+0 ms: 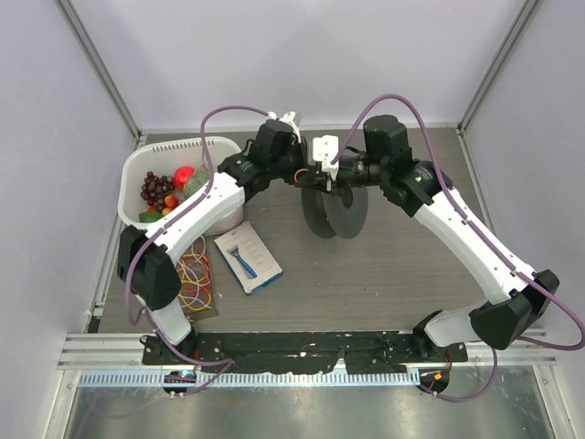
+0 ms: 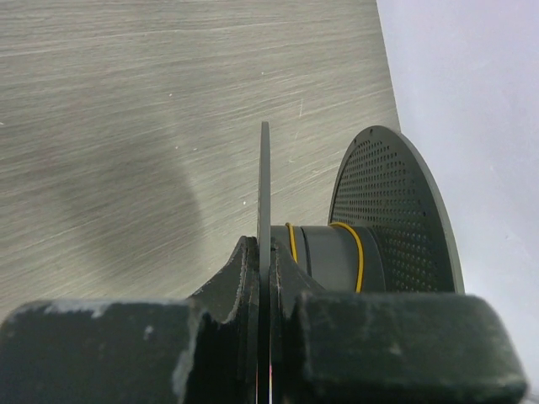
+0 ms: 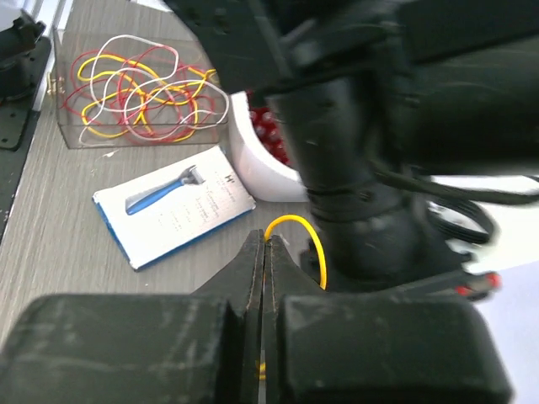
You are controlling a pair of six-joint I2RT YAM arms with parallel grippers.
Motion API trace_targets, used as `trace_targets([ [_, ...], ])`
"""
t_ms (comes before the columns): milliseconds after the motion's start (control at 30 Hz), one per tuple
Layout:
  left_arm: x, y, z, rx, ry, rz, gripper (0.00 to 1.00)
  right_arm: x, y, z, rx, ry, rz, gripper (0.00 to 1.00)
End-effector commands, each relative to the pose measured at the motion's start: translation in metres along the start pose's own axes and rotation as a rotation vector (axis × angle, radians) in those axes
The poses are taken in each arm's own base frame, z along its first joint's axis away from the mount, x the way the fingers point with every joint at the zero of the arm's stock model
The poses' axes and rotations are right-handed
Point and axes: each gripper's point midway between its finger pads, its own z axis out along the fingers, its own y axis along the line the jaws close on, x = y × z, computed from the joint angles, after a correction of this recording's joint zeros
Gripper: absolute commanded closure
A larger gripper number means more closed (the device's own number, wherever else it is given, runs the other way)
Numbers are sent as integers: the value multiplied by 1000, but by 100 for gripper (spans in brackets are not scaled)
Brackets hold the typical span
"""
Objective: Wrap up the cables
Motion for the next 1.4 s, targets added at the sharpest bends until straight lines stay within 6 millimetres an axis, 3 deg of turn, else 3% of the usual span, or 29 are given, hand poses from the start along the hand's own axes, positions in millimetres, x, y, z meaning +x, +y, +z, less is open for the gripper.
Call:
trace_targets([
  [0,-35,-49,-51,185,-142,105,100,-28,-16,-20,11,-53,-21,99],
  [100,-28,-47,-54,204,-132,168,100,-29,-19,-35,1,-28,-45,99],
  [300,-23,-40,-59,208,-134,288,100,-20,1,-57,-57,61,-64,99],
  [500,-26,-36,-64,203,-150,340,100,14,25,-80,-129,232,-148,99],
  [833,-17,-34,-65,235,-125,454,100,34,2,-109,-78,369,-218,99],
  [967,-4,-37,-66,269,-91,491,100,26,-24,-105,36,326,-202,99],
  [1100,10,-50,-72,322,-76,563,100,17,-34,-99,101,265,-168,99],
  [1367,39,-77,-92,516,-17,642,100,33,-46,-88,118,276,-141,99],
])
